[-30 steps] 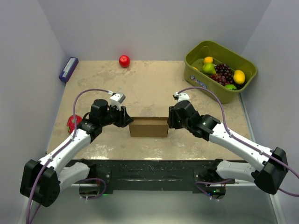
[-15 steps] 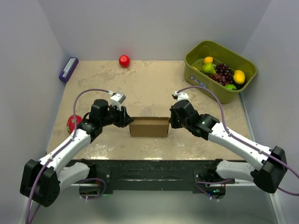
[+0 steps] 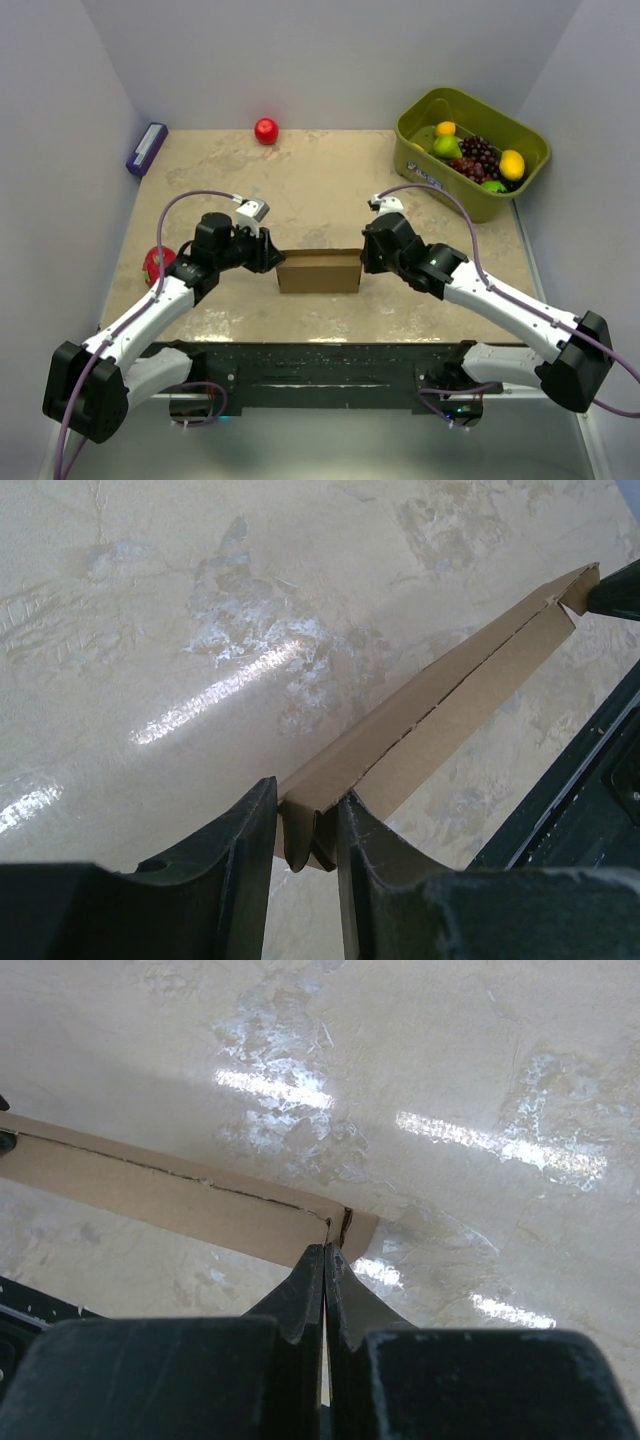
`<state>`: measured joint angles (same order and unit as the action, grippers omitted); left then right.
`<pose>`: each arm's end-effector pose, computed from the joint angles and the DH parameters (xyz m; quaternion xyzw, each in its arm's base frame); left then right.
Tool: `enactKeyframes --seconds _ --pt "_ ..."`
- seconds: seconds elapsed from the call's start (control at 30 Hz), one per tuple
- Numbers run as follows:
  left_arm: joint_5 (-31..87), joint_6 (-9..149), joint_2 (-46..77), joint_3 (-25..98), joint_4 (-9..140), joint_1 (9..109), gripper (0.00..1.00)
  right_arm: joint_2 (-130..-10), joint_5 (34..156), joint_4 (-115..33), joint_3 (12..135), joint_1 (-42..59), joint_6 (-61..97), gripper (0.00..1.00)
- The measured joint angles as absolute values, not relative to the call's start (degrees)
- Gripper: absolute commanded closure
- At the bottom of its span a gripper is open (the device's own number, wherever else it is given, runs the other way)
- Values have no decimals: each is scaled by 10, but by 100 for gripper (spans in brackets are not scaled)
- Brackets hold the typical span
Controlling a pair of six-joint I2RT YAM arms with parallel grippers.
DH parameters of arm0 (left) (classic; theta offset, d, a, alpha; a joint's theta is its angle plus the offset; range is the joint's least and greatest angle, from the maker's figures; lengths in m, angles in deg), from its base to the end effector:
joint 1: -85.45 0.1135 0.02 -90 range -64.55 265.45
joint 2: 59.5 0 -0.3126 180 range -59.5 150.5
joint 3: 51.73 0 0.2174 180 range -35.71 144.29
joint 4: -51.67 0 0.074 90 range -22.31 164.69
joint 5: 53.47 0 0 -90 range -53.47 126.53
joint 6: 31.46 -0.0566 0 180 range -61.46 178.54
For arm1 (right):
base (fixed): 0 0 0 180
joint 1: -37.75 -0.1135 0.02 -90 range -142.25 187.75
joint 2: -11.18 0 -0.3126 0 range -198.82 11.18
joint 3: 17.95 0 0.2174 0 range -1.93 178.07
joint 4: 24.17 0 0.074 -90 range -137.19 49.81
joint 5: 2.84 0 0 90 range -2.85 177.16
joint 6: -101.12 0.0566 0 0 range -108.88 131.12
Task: Fold the paper box
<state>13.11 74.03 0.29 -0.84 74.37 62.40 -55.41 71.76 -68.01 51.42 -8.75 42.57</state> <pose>0.1612 -0.0930 0.2840 0.1551 0.8464 -0.3249 0.3925 0.1554 0.1419 0.3265 -0.0631 0.9015 0.1634 0.3958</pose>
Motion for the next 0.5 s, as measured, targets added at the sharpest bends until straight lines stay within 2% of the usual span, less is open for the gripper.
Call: enactKeyframes --seconds 0.5 --pt "133 740 3 -8 743 622 68 -558 711 -667 500 -88 434 100"
